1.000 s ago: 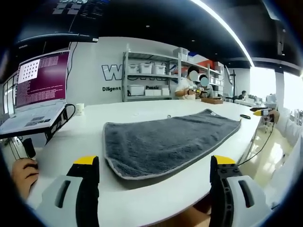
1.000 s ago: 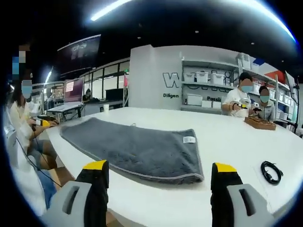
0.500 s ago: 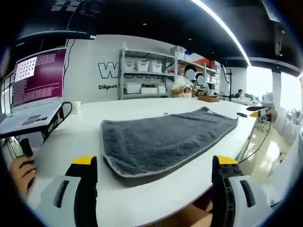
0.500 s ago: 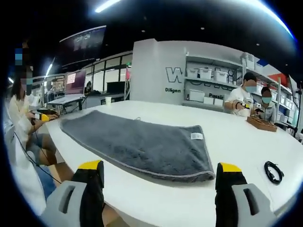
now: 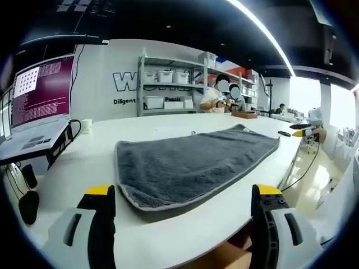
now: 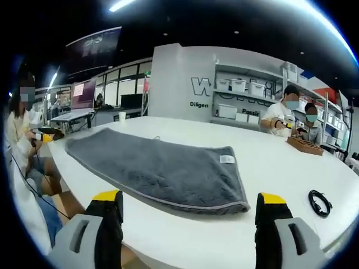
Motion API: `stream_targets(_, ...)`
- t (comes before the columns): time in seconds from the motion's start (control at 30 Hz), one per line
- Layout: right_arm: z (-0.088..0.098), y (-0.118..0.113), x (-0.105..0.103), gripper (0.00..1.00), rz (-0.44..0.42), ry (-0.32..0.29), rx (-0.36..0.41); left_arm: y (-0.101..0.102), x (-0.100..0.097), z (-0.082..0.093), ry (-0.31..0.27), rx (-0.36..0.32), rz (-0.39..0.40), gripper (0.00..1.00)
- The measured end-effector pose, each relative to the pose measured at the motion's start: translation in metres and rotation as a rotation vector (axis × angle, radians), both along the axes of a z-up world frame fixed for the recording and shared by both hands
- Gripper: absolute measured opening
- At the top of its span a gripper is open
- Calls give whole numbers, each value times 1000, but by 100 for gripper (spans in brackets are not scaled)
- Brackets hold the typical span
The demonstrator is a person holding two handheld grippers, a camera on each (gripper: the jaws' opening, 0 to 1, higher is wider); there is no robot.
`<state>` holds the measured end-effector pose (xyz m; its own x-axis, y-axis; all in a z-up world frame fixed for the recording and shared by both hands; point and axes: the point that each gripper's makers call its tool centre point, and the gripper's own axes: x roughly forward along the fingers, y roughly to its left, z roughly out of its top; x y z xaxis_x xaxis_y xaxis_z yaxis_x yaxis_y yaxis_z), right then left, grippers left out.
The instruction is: Open the folded towel by lifting each exposed corner and separating the folded layers until the towel lies flat within the target outline without major curled edges
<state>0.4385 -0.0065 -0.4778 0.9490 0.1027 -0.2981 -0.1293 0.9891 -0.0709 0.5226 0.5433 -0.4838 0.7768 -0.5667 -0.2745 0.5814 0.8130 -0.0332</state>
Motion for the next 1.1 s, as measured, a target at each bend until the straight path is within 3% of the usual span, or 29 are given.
stream_targets(1.1,-8,-9,3,99,-56,41,4,6,2,0,0,-1,17,99)
